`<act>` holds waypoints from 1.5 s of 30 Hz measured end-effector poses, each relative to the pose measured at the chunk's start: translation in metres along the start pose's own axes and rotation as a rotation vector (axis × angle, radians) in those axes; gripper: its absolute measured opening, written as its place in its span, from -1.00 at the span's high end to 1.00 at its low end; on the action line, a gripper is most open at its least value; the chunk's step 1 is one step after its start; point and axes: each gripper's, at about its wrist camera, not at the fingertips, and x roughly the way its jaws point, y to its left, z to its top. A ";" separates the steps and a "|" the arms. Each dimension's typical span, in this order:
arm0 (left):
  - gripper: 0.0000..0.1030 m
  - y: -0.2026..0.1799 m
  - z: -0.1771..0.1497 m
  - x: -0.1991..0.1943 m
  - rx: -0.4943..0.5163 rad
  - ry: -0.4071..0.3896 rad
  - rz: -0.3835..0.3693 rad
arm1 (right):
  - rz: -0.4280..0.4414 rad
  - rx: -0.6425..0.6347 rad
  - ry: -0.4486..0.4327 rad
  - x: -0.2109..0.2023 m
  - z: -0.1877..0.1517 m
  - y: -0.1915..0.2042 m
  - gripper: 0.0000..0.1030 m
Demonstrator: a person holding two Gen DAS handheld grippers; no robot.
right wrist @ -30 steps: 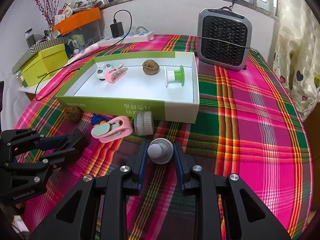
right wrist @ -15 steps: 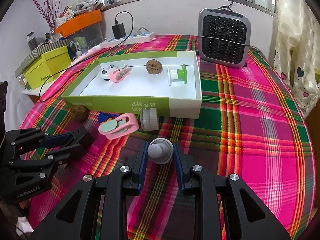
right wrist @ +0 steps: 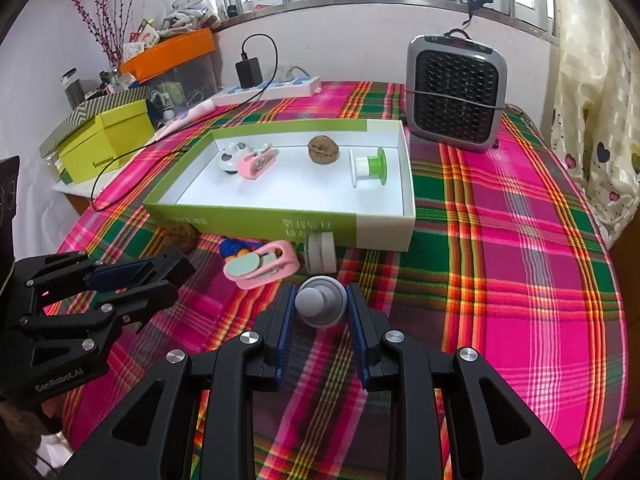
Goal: Organize objects
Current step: 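Carry the black device and white cup item over the box with both grippers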
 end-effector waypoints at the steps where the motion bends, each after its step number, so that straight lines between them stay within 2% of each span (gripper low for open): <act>1: 0.52 0.001 0.001 -0.001 -0.002 -0.001 0.000 | 0.002 -0.002 -0.003 -0.001 0.002 0.000 0.49; 18: 0.52 0.022 0.037 -0.002 -0.047 -0.047 0.029 | 0.023 -0.033 -0.037 0.005 0.043 0.009 0.49; 30: 0.52 0.044 0.059 0.020 -0.074 -0.037 0.050 | 0.024 -0.071 -0.015 0.039 0.078 0.012 0.49; 45: 0.52 0.066 0.070 0.050 -0.111 -0.005 0.075 | 0.033 -0.120 0.053 0.095 0.114 0.019 0.48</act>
